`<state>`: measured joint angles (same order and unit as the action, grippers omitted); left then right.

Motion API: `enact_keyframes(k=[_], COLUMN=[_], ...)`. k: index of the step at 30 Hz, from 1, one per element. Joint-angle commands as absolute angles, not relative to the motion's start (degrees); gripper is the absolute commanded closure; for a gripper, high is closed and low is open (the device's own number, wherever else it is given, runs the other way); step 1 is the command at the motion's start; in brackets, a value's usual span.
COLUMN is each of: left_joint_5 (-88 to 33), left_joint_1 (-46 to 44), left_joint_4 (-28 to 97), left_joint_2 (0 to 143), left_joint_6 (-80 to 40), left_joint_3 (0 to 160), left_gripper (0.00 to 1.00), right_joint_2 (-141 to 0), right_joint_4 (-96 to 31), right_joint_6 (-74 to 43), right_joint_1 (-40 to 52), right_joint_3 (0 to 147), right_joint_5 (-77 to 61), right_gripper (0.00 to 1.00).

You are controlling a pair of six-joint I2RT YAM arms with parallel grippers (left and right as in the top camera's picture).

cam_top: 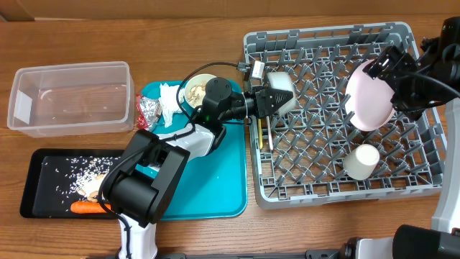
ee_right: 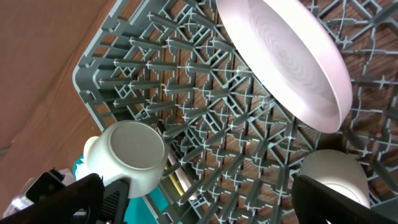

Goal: Sort waste into correct bins and load items into the dishwasher rack
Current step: 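Set the bowl in the rack's front row and open the left gripper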

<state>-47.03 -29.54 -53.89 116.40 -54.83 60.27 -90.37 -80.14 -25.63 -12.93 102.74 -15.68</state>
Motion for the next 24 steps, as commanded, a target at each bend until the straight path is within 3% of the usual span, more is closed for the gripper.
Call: enact_keyframes(k=[1,3,4,5,15,18,24], left_joint_5=[-48.97,-50.43,-50.98,-51.70,-61.98,-65.60,-73.32], left_joint_1=[-29.19,-28.51,-28.18,-27.79,-23.73,-23.33,-21.65], left_joint_4=[-53.95,-53.74,-53.78,-53.80,-54.28,-54.17,-54.68], left_joint_2=[117.12,117.12,117.12,117.12,117.12,117.12,117.12], left_joint_6=[-52.69,-52.69,-52.69,-52.69,-54.39,-62.30,-66.02], left_joint_3=[60.88,60.88,60.88,60.88,60.88,60.88,60.93], left_gripper=[0.77,0.70,0.54,0.01,0.00,0.00,0.02], right_joint_2=[-89.69,-89.69,-89.69,-89.69,-89.69,-89.69,-89.69], right_joint_4=[-80.36,-80.58,-80.64,-80.68,-80.68,-80.71,-80.73], right_joint_6=[-25.04,-25.04,-25.04,-25.04,-25.04,-25.04,-25.04], right_joint_1=[-12.93,-12.93,-12.93,-12.93,-12.93,-12.93,-12.93], right_joint_3=[103.90,103.90,103.90,103.90,103.90,103.90,103.90], right_joint_5=[-15.92,-15.90,-15.90,-15.88,-15.09,-15.09,-15.11], right_gripper=[0.00,0.00,0.00,0.00,0.00,0.00,0.00])
